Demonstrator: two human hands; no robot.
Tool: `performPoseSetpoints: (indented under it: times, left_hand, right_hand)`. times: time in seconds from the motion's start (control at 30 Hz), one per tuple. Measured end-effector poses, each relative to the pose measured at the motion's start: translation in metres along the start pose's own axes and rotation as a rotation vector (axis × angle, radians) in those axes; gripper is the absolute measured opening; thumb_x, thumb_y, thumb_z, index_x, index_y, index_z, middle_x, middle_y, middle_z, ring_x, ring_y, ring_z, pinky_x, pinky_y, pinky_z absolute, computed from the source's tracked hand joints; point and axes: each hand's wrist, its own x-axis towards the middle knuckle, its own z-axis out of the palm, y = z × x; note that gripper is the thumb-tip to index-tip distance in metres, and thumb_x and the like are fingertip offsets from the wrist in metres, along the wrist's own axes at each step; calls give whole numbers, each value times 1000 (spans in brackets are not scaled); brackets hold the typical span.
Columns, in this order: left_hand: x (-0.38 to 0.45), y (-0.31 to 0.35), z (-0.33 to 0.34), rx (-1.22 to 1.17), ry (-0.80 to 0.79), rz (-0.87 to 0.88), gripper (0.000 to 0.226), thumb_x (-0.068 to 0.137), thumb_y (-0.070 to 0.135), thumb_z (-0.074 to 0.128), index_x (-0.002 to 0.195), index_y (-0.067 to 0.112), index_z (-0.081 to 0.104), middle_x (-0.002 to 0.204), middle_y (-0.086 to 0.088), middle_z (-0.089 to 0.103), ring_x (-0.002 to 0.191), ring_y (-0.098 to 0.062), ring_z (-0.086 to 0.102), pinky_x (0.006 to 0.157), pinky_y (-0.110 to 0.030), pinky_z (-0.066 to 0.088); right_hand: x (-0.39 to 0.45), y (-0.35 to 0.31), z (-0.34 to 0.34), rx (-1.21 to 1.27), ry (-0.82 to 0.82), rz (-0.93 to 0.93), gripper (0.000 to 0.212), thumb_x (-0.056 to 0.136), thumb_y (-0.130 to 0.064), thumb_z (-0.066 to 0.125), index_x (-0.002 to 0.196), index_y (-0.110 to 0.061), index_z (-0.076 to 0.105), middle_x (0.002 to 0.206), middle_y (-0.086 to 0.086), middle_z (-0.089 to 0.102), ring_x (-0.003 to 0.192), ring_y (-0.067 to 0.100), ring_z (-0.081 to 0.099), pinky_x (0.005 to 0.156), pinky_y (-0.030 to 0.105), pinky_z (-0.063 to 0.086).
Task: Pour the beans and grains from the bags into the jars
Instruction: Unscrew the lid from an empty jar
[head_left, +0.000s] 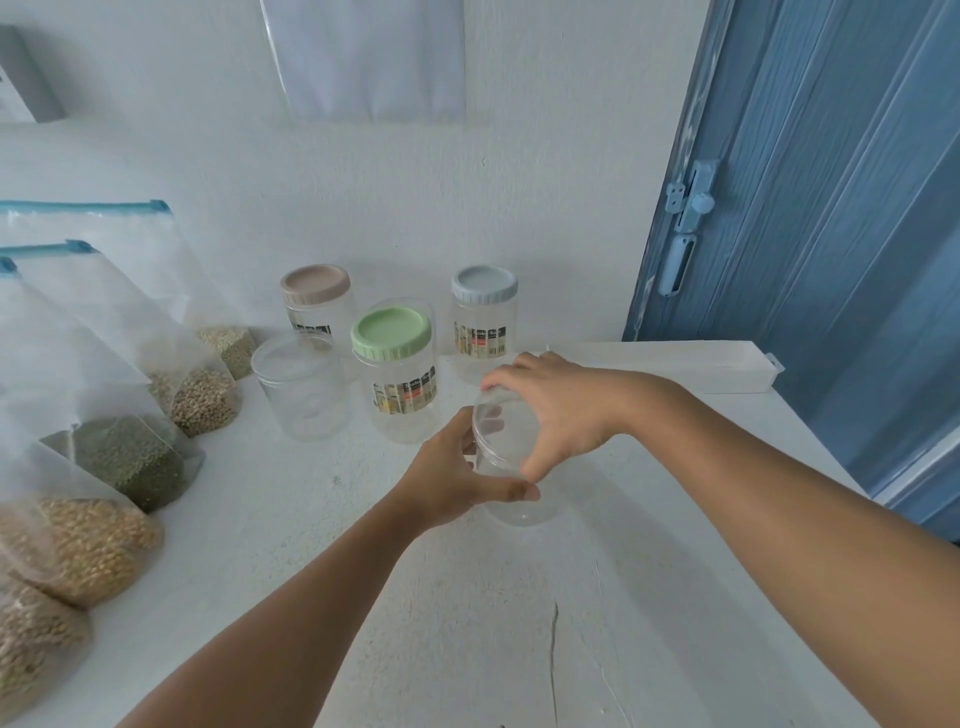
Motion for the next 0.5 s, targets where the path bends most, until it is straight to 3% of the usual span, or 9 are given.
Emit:
performPoseSetpoints:
  times: [0.07,0.17,0.3,0.37,0.43,0.5]
  left_hand:
    - [-1,-1,-4,5,-7,4,105,53,47,102,143,40,49,134,22,64,123,0,60,104,-30,52]
    - [-6,-6,-16,20,-7,-1,107,50,50,103,142,40,49,134,20,64,123,-4,62,101,-26,53]
    - [-21,-17,-45,31,32,-20,119,45,57,101,148,38,45,138,20,60,126,-9,60,105,-30,51]
    - [-29,-24,-60,35,40,-30,118,47,55,102,149,40,44,139,20,60,127,-10,60,108,-34,51]
    - [-35,-29,-71,44,39,-40,117,48,54,102,148,42,44,139,20,59,128,-10,59,109,-36,51]
    - [-38,-31,-76,50,37,-42,118,47,55,102,149,41,44,140,20,59,128,-10,59,110,-37,51]
  right_hand:
    - [-5,1,-8,130,45,-42,108,70,-41,87,155,-39,21,157,-8,30,137,16,36,110,44,44]
    - [-14,13,-9,302,188,-23,104,72,-39,89,148,-39,18,159,-4,32,117,12,55,100,40,52]
    - [-23,41,28,818,444,69,109,63,-52,92,144,-33,23,148,-14,45,131,2,47,108,26,41]
    - [-23,49,57,1034,521,152,113,54,-62,93,142,-33,29,148,-16,48,135,0,43,109,25,39]
    - [-17,48,90,1074,531,245,122,42,-75,91,141,-32,35,148,-12,46,139,7,41,112,31,38]
    - [-11,43,118,999,502,311,118,47,-75,88,145,-32,39,146,-9,44,137,10,41,111,33,39]
